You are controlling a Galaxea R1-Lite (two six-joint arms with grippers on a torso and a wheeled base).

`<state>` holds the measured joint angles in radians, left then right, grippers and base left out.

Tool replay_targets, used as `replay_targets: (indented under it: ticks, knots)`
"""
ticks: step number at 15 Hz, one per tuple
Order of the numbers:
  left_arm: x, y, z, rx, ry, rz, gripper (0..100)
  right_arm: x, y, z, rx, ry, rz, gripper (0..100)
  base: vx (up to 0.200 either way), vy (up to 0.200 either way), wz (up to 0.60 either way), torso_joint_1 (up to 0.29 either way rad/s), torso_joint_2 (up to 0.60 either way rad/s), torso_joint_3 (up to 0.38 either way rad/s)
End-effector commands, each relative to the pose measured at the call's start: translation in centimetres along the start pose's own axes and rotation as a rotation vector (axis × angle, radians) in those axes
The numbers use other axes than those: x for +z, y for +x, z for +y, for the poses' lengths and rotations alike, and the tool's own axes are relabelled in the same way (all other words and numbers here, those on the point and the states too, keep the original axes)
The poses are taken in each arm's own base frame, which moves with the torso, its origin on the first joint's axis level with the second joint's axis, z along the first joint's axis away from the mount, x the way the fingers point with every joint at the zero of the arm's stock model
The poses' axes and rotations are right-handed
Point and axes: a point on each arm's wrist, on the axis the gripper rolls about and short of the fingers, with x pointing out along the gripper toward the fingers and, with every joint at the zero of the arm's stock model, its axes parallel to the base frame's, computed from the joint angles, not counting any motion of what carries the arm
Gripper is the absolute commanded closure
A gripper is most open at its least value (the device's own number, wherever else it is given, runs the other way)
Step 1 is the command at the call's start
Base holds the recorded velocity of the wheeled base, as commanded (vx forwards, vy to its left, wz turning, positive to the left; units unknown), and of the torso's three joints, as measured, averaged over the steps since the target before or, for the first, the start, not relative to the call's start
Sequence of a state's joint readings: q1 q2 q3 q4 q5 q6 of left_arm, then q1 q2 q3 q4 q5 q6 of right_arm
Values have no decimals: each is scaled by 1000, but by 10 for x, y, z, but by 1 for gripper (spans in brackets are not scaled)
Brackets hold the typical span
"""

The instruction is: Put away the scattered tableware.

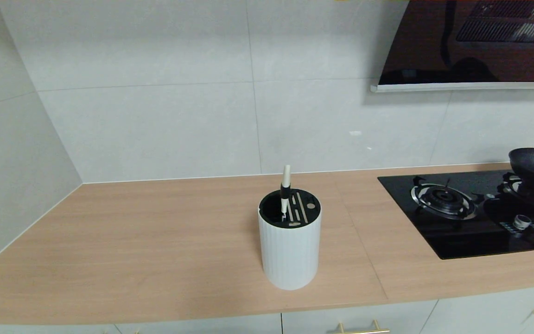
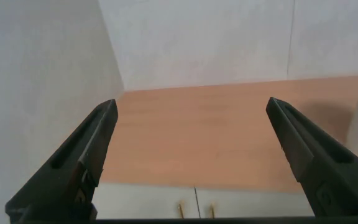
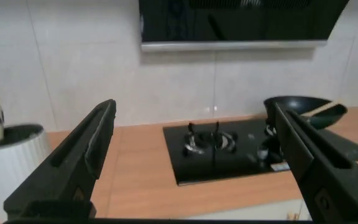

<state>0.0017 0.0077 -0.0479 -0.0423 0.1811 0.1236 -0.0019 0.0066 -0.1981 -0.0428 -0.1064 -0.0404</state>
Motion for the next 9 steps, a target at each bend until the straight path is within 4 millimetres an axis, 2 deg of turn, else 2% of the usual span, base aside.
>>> replay_targets:
  ticks: [1, 4, 9]
  knots:
    - [-14, 2, -4, -81, -66, 38, 0, -56, 7, 4, 42, -10, 188, 0, 0, 0, 0, 0, 0, 0]
    - [-15, 2, -7, -200, -123, 59, 0, -60, 6, 5, 69, 5, 236, 0, 0, 0, 0, 0, 0, 0]
    - [-15, 2, -7, -202, -125, 57, 0, -60, 6, 5, 88, 11, 236, 0, 0, 0, 0, 0, 0, 0]
